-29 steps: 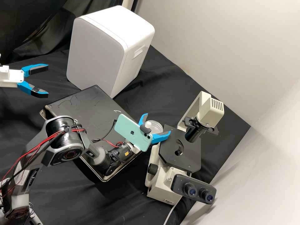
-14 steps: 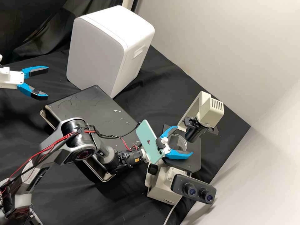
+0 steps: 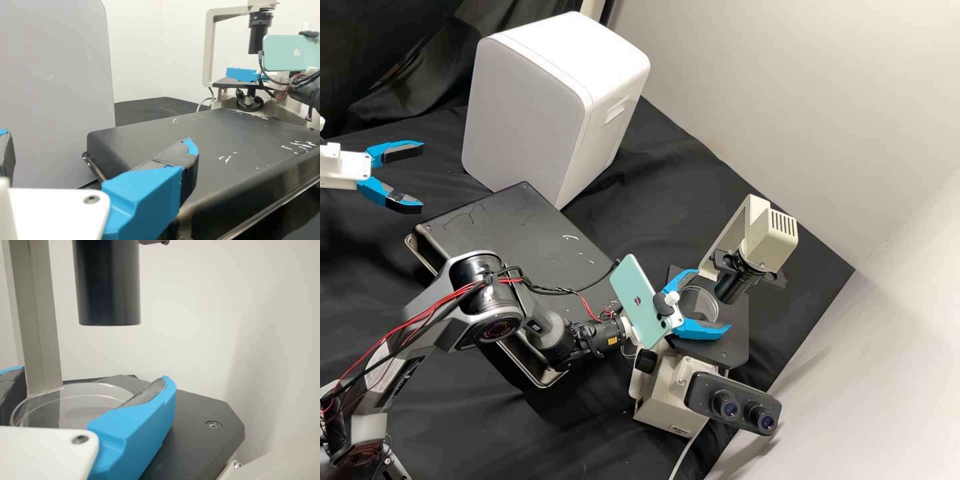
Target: Place the petri dish on the microscope
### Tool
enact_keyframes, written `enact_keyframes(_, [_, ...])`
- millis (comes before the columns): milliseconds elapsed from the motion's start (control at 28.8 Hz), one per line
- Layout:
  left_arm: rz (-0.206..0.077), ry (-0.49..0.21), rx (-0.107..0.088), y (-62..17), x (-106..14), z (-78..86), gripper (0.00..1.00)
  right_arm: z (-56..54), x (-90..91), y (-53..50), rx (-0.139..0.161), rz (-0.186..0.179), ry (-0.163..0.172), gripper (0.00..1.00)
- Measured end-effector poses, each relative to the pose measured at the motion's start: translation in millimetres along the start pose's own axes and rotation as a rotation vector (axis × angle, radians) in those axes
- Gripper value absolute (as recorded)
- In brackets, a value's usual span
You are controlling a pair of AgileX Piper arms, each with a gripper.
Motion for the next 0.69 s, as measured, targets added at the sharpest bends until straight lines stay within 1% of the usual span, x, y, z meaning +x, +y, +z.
enact_keyframes(35, [0.000, 0.000, 0.000, 0.0, 0.0, 0.0, 1.00, 0.0, 0.0, 0.0, 0.000, 0.000, 0.000, 0.00])
enact_keyframes(69, [0.000, 0.000, 0.000, 0.0, 0.0, 0.0, 1.00, 0.0, 0.0, 0.0, 0.000, 0.000, 0.000, 1.00])
enact_keyframes(312, [0.000, 0.000, 0.000, 0.0, 0.0, 0.0, 1.00, 0.6, 0.0, -0.5, 0.000, -0.001, -0.001, 1.00])
enact_keyframes(451, [-0.009, 0.002, 0.000, -1.6, 0.6, -0.4, 1.00, 1.2, 0.0, -1.1, 0.000, -0.003, -0.003, 1.00])
enact_keyframes(694, [-0.010, 0.001, 0.000, -1.7, 0.6, -0.1, 1.00, 1.7, 0.0, -1.5, 0.000, -0.004, -0.004, 1.00])
